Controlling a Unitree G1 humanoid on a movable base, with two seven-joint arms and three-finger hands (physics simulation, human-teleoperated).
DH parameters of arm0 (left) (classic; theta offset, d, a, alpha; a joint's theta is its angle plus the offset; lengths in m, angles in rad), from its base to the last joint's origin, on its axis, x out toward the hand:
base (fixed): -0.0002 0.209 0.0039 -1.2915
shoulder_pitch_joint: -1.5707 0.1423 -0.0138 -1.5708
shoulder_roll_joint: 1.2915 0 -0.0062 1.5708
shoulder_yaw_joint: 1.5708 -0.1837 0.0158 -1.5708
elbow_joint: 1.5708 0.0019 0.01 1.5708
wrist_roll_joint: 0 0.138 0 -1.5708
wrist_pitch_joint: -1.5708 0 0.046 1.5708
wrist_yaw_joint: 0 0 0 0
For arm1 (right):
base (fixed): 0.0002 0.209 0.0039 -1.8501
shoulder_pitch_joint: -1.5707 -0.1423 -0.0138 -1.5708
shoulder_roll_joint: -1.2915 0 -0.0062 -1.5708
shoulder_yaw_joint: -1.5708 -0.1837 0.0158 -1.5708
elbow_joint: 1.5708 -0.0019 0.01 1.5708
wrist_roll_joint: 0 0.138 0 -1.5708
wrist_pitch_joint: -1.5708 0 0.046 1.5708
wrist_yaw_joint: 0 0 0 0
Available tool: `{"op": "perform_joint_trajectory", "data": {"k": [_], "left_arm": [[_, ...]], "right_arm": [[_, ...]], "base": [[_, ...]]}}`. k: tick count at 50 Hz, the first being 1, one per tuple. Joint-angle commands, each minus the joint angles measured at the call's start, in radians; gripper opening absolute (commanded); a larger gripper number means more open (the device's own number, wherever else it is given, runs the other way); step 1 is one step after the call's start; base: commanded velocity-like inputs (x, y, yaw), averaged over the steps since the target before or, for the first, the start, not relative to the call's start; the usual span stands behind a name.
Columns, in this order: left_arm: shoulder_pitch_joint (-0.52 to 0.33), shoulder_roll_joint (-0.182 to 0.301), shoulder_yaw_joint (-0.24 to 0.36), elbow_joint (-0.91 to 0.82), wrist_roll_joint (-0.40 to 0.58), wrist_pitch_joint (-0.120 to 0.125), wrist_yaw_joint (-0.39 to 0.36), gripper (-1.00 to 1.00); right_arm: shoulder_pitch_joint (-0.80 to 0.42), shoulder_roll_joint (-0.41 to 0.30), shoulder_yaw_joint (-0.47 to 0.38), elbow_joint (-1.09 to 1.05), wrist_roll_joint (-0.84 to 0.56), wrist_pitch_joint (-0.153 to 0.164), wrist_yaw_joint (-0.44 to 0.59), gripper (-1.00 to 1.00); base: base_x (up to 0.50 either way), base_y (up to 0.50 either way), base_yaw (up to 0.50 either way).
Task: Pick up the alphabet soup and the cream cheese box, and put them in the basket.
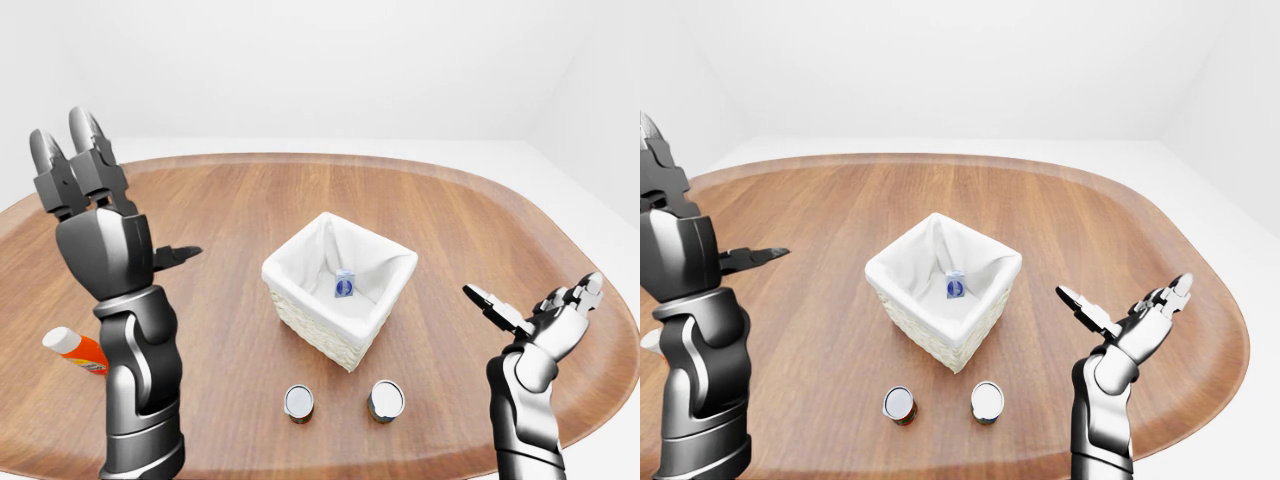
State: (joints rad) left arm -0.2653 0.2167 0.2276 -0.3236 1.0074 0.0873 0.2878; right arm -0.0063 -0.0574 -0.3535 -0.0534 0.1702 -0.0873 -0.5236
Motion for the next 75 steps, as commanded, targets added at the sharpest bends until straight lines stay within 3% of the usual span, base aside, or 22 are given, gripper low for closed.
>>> {"op": "perform_joint_trajectory", "data": {"k": [1, 14, 24, 64, 75], "left_arm": [[0.123, 0.043, 0.125, -0.048, -0.147, 0.0, 0.03, 1.0], [0.167, 0.064, 0.243, -0.078, -0.294, 0.0, -0.016, 1.0], [0.184, 0.074, 0.277, -0.081, -0.307, 0.0, -0.03, 1.0], [0.184, 0.083, 0.297, -0.12, -0.309, 0.0, -0.075, 1.0], [0.188, 0.082, 0.281, -0.071, -0.289, 0.0, -0.041, 1.0]], "right_arm": [[0.002, 0.001, 0.0, -0.006, -0.004, 0.0, 0.0, 1.0], [0.003, 0.003, 0.001, -0.008, -0.008, 0.0, 0.0, 1.0], [0.001, 0.002, 0.002, -0.008, -0.014, 0.0, 0.0, 1.0], [-0.005, -0.001, 0.005, 0.005, -0.023, 0.0, 0.0, 1.0], [-0.004, 0.001, 0.004, -0.004, -0.024, 0.0, 0.0, 1.0]], "base": [[0.0, 0.0, 0.0], [0.0, 0.0, 0.0], [0.0, 0.0, 0.0], [0.0, 0.0, 0.0], [0.0, 0.0, 0.0]]}}
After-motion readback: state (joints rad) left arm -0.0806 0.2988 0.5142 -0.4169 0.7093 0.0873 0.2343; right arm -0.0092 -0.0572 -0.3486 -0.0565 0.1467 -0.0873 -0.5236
